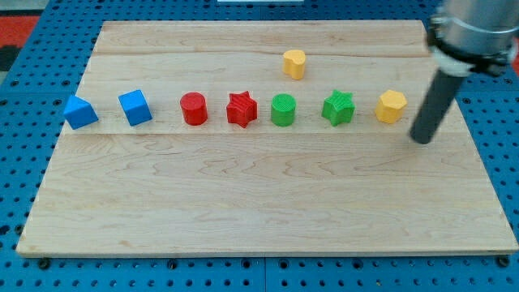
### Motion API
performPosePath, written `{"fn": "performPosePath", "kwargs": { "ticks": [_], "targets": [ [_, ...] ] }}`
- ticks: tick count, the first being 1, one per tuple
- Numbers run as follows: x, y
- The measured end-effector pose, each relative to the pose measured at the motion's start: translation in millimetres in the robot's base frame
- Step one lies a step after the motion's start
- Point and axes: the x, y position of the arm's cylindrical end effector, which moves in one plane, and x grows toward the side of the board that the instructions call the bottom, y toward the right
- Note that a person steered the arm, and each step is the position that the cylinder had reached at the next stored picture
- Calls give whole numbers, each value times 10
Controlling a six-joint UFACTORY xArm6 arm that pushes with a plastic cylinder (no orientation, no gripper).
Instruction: Move the green star and the yellow hexagon slightly to the left
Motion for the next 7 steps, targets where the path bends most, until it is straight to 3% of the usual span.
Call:
{"fn": "performPosePath", "kwargs": {
  "ticks": [1,3,4,6,7],
  "targets": [
    [-331,-86],
    [-1273,-1223],
    [-1440,-1428],
    [-1617,-1427],
    [-1356,-787]
  ]
}}
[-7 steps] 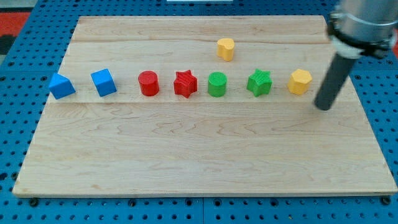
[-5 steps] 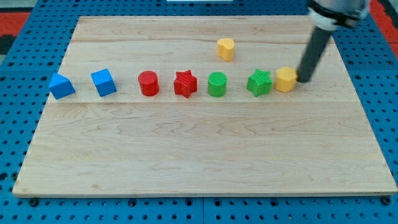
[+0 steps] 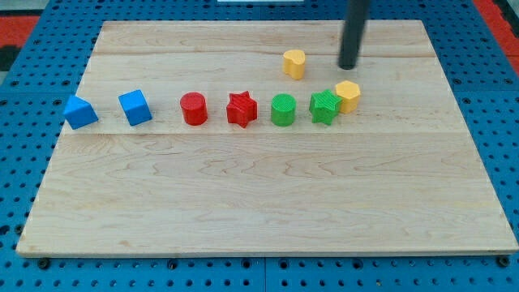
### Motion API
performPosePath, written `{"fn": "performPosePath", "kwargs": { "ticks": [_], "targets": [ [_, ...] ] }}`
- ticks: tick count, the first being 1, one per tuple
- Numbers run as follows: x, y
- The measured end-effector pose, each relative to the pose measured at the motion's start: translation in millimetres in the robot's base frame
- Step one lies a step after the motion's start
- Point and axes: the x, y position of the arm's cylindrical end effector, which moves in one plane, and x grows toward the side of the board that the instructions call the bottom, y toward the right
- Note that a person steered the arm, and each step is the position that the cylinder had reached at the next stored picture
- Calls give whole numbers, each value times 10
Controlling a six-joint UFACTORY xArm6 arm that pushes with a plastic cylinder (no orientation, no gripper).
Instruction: Move the green star and the yellow hexagon slightly to the left
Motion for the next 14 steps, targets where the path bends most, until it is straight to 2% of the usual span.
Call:
{"fn": "performPosePath", "kwargs": {
  "ticks": [3,5,7,8,9,10,11,12,13,14],
  "targets": [
    [315,-405],
    [297,-471],
    [459,66],
    [-33,19],
    [-65,-524],
    [270,-538],
    [393,-427],
    [440,10],
    [485,-2],
    [174,-100]
  ]
}}
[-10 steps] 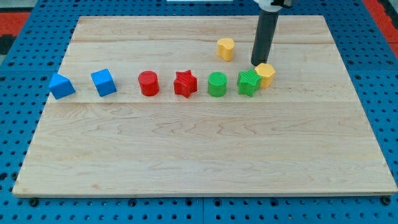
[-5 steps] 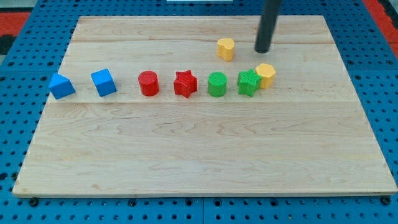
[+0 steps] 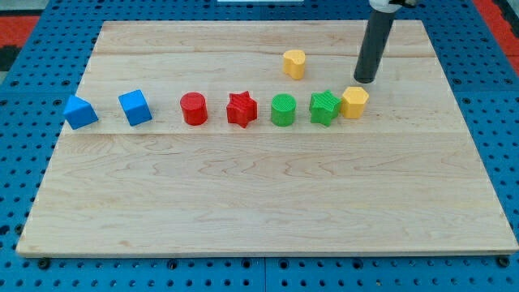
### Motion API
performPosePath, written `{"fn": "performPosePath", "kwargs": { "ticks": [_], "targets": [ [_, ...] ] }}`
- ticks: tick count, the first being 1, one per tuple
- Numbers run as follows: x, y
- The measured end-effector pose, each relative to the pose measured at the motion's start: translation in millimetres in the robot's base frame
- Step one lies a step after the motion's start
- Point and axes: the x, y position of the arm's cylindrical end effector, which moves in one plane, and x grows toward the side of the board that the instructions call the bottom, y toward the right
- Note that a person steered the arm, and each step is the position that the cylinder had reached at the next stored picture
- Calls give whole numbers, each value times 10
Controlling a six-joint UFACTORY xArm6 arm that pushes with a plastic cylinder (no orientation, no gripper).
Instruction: Move the green star and the yellow hexagon slightly to the left
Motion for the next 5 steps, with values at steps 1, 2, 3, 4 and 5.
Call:
{"fn": "performPosePath", "kwargs": {
  "ticks": [1,2,3,4,5],
  "targets": [
    [270,-285],
    [423,-481],
    [443,-341],
    [443,-149],
    [266,-155]
  ]
}}
